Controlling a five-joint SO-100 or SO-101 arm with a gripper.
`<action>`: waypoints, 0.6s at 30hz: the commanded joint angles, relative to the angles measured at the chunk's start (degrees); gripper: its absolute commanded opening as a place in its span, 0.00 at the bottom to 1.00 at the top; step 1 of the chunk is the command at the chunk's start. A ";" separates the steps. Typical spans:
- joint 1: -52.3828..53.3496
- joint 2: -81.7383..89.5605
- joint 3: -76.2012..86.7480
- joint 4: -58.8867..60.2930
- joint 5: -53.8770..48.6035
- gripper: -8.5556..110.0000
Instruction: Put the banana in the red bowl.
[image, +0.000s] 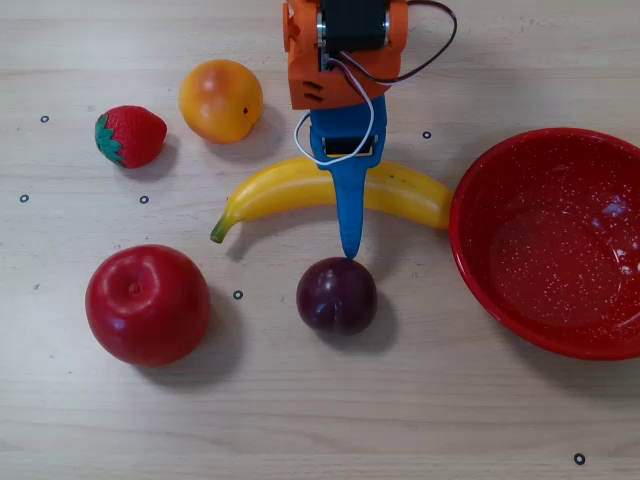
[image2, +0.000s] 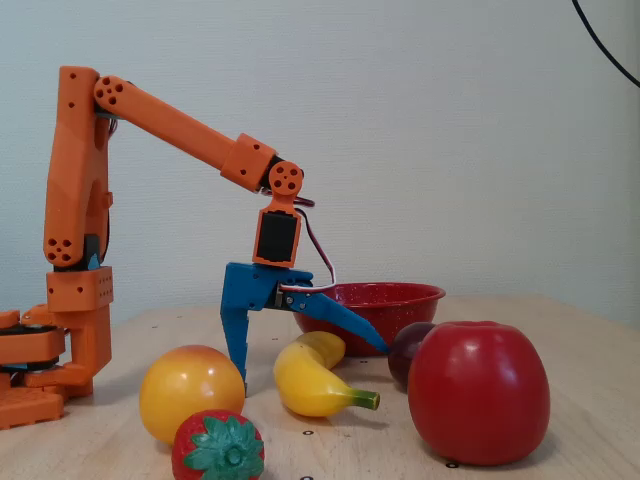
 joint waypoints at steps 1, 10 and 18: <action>2.20 1.05 -4.57 -1.58 0.70 0.63; 2.20 -0.53 -6.33 -0.44 0.44 0.63; 2.02 0.09 -5.19 -0.26 0.79 0.57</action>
